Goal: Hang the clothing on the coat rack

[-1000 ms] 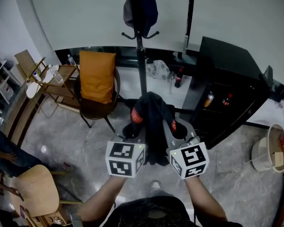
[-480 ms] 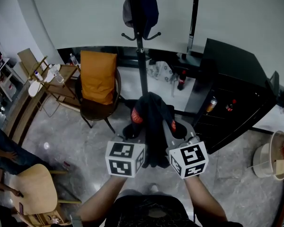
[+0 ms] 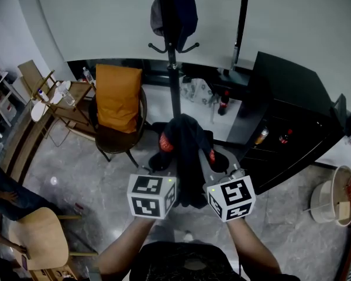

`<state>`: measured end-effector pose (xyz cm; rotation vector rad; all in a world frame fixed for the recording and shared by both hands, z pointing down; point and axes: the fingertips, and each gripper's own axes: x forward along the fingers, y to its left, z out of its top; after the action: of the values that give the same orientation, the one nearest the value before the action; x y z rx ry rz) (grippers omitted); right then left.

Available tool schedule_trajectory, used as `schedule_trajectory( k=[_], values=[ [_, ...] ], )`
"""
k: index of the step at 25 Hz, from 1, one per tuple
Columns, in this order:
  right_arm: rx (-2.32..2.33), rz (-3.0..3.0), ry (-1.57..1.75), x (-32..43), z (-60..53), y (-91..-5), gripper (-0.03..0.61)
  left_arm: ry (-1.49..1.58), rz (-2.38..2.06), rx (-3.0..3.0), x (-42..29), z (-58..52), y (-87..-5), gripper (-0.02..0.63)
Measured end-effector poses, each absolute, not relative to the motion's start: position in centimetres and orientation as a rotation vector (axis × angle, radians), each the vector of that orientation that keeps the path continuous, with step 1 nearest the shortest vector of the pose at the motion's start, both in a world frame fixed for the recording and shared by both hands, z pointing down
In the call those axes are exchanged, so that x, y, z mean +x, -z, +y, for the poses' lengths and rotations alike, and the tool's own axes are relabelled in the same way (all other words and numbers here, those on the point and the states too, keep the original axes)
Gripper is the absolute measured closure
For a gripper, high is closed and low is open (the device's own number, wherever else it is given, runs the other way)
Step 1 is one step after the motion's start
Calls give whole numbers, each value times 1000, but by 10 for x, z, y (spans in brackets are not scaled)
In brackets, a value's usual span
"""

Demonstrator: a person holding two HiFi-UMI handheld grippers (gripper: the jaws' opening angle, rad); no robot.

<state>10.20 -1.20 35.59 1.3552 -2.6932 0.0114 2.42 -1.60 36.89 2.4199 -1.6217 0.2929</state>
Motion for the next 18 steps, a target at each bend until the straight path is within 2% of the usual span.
schedule_trajectory(
  k=[18],
  values=[
    [1444,-2633,21,67,-123,-360,563,-278,-1540,2459,-13,-131,-375,566]
  ],
)
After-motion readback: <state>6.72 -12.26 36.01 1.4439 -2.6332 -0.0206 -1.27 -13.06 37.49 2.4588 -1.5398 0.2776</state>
